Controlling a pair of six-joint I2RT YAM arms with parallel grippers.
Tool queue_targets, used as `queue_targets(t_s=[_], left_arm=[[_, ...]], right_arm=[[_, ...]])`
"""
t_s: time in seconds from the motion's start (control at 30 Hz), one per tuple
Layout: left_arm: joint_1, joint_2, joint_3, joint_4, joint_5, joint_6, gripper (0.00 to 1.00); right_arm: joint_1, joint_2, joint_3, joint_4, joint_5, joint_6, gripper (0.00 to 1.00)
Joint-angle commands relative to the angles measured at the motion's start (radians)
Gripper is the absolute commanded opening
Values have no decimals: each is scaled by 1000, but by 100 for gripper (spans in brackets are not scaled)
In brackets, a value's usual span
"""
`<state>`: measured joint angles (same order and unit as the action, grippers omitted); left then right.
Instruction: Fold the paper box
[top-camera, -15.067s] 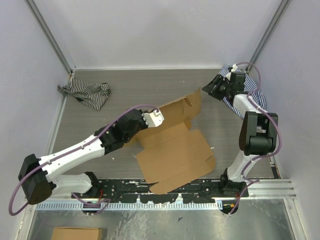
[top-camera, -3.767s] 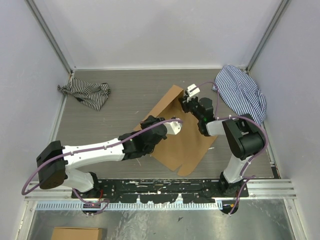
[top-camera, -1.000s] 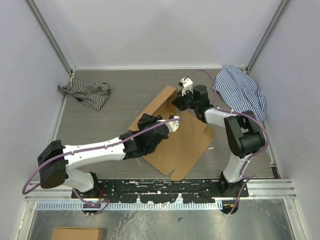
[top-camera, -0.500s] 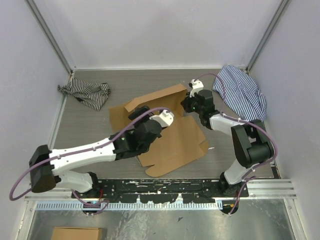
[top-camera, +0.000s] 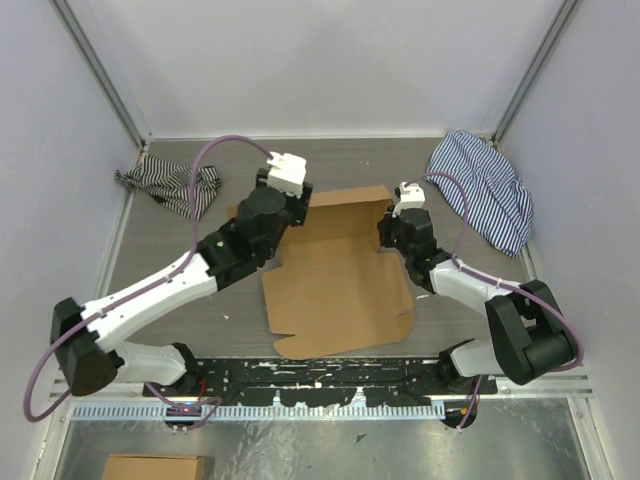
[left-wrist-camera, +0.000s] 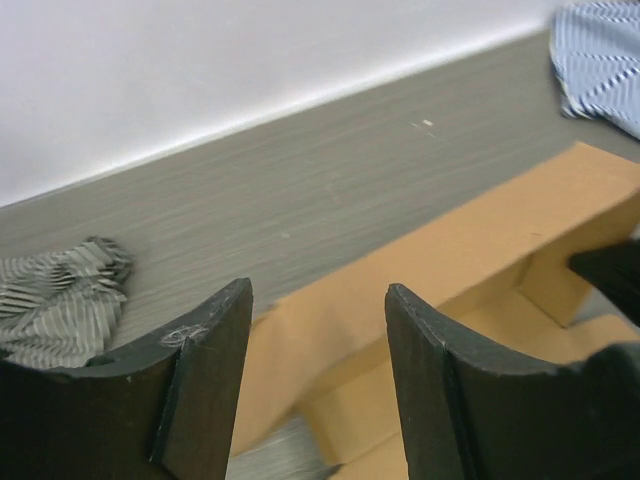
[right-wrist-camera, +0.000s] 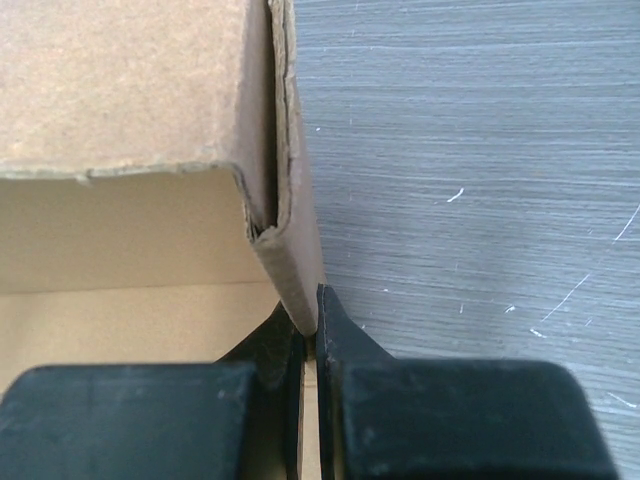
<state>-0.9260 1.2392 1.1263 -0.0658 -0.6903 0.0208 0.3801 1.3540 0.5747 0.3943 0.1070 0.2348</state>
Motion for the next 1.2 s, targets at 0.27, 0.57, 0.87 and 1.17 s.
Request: queue_targets(t_s=[0.27,0.57,0.87,1.17], left_arm=[[-5,185,-18,116,243,-169,62],[-5,203,-95,192,199,-157,60],[-5,49,-133,294,231,-200,56],[7,156,-72,311,199,-139,57]], right_arm=[[93,-22,61,-42,243,106,1],[120,-12,74,-49,277,118,1],[133,40,91,-44,281,103,1],[147,90,112,-41,278,107,1]])
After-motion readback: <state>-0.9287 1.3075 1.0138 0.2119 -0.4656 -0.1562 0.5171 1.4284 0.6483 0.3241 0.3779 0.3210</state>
